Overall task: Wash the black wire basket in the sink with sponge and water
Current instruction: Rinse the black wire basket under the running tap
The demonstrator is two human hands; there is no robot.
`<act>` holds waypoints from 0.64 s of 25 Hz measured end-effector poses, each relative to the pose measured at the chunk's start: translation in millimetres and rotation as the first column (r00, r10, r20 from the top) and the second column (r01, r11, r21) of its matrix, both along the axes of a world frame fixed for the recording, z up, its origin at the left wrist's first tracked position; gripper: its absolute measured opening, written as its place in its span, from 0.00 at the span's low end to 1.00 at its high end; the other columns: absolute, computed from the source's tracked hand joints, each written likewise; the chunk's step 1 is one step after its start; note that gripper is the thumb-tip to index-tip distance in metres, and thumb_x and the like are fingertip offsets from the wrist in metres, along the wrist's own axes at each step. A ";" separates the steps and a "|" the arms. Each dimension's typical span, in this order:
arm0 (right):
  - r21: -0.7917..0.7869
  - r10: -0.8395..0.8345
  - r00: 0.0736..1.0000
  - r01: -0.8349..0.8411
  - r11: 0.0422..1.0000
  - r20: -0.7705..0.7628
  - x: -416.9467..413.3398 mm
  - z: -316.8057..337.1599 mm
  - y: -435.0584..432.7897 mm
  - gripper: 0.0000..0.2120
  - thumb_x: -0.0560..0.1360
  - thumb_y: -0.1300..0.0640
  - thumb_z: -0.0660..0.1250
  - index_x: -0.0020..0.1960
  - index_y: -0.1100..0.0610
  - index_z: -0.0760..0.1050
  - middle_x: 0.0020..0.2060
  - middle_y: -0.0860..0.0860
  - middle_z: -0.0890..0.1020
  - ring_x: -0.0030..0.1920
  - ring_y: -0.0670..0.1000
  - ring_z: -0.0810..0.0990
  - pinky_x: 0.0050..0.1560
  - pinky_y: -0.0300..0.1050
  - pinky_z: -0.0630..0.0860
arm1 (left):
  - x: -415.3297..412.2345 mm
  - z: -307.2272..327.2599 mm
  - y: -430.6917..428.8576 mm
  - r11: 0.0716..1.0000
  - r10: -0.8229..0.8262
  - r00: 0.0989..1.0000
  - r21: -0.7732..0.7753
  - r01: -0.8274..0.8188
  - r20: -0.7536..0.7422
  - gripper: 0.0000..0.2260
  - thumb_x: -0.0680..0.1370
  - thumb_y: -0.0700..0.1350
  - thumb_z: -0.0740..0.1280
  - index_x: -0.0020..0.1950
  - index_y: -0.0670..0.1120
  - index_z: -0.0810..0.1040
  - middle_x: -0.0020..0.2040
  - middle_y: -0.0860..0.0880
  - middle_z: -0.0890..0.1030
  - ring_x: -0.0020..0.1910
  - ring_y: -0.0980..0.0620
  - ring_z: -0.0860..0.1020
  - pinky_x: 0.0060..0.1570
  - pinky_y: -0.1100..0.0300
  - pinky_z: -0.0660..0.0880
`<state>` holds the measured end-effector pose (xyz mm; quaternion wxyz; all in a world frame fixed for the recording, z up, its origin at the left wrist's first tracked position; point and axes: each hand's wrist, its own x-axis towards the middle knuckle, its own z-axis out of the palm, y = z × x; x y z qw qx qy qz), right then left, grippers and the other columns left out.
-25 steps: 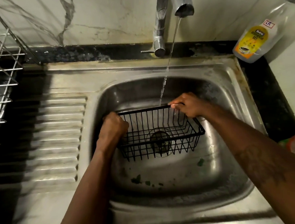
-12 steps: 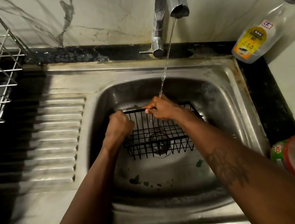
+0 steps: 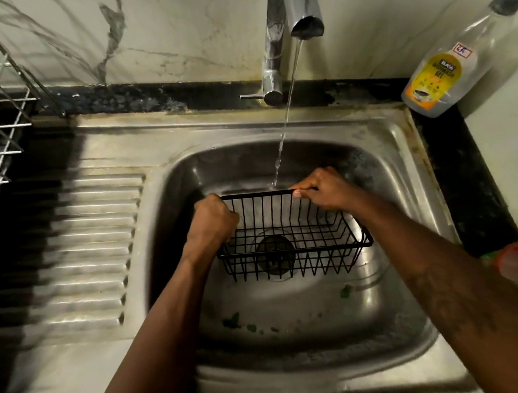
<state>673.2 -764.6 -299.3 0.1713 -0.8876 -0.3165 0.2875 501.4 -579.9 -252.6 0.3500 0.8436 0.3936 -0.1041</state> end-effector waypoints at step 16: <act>-0.135 -0.114 0.986 0.097 0.986 -0.120 -21.2 1.5 47.8 0.04 0.72 0.56 0.77 0.46 0.54 0.84 0.43 0.48 0.85 0.47 0.47 0.83 0.50 0.47 0.81 | 1.3 -1.9 20.9 0.996 0.065 0.997 0.055 -0.067 0.035 0.06 0.75 0.37 0.66 0.46 0.35 0.80 0.35 0.47 0.78 0.34 0.49 0.80 0.27 0.62 0.71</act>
